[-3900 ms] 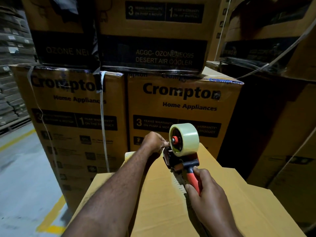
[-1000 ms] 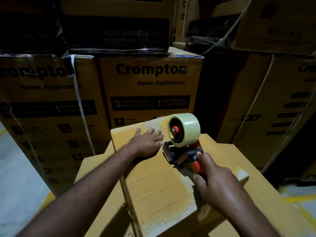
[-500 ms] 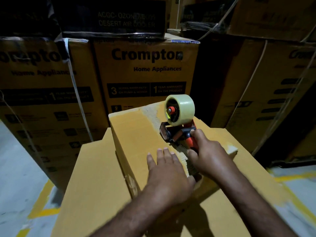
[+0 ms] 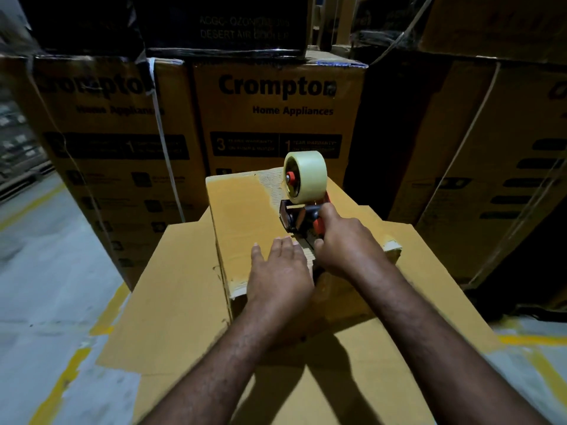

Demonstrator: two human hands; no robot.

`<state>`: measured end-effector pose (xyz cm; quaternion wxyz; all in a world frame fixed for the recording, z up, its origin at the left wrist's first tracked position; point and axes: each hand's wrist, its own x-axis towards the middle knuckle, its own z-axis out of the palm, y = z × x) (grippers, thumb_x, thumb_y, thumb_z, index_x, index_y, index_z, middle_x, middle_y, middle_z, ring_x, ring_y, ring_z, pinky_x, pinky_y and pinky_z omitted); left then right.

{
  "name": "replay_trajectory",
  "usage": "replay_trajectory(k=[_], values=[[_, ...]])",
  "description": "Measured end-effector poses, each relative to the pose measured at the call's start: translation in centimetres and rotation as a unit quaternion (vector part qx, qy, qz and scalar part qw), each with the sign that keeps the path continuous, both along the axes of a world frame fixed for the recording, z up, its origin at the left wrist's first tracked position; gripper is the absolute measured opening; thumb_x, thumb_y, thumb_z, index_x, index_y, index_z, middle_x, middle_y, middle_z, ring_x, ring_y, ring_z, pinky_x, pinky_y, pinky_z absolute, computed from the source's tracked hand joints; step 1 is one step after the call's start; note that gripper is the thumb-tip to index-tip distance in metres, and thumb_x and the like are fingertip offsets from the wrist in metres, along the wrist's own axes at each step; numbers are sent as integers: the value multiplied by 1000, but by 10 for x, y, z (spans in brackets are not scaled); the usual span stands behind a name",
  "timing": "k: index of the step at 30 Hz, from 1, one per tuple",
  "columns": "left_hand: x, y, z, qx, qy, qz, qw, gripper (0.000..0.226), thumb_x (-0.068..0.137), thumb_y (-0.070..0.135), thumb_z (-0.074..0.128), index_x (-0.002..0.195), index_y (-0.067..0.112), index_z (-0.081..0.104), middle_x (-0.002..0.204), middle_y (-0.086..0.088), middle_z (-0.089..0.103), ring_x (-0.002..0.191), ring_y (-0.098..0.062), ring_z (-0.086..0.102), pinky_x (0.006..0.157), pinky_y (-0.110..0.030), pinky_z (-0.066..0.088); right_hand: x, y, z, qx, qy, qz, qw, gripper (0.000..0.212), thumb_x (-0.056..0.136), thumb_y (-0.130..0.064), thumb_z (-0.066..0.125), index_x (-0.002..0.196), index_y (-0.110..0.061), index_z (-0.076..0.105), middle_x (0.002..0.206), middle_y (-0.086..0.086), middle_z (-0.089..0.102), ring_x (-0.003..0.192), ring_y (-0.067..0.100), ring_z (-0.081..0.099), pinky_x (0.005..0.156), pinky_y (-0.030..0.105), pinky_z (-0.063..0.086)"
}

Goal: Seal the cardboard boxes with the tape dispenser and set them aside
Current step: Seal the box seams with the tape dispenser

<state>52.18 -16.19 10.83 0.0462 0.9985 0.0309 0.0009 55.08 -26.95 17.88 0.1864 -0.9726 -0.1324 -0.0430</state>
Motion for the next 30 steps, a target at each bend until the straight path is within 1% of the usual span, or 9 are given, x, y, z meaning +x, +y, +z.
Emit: replay_trajectory(k=[4,6,8,12,14,18,22,25,30], values=[[-5,-2,0,-22,-49,44,998,70,102,62,31,155,16,32,164,-7,29,153,-22,22,123,-60,11,-17,-21,6,-9,15,3,1000,50,94,-20,62,135,-26,34,96,5,50,83,25,51,64,34,46],[-7,-2,1,-81,-89,72,990,73,94,68,46,146,16,42,151,-4,48,141,-21,42,122,-56,19,-29,-31,9,-15,19,18,1000,53,93,-24,64,136,-25,33,97,6,50,84,24,51,66,35,47],[-7,-2,3,-140,-124,98,977,79,86,66,63,144,17,41,142,-1,55,131,-21,51,120,-53,24,-41,-40,11,-18,16,30,999,53,94,-27,64,138,-24,33,100,9,55,85,25,51,68,36,49],[-7,0,6,-131,-122,89,980,90,89,53,70,158,17,23,161,-3,35,147,-23,34,122,-57,16,-62,-57,15,-26,-4,37,999,47,95,-22,59,135,-25,34,76,1,42,79,24,49,59,33,42],[-6,3,11,-136,-76,55,986,98,86,51,73,160,20,17,166,-2,26,152,-22,23,123,-61,9,-74,-65,15,-25,-9,37,999,45,95,-20,59,132,-25,34,72,-1,35,77,22,47,57,31,38],[-2,13,26,-142,55,-9,988,117,74,53,84,161,30,9,167,-1,23,154,-25,15,122,-61,3,-86,-73,11,-16,-8,45,999,43,95,-26,60,127,-24,31,74,1,42,69,20,48,52,30,36],[9,25,26,-111,68,16,991,120,68,62,83,161,35,13,163,1,27,148,-26,23,118,-46,12,-87,-78,3,-1,-16,34,999,39,97,-19,55,126,-26,29,73,0,46,64,18,49,49,29,37],[13,29,21,-106,68,27,992,118,67,64,83,160,39,13,164,1,22,149,-30,19,119,-44,9,-88,-81,-1,13,-14,25,1000,37,98,-17,54,124,-27,30,71,-2,45,60,12,45,47,29,35],[14,38,18,-99,85,16,991,99,74,61,79,156,44,27,169,-5,10,152,-38,8,120,-45,5,-102,-79,-8,16,-26,23,999,42,98,-14,50,130,-29,28,69,-1,51,57,12,47,43,27,29]])
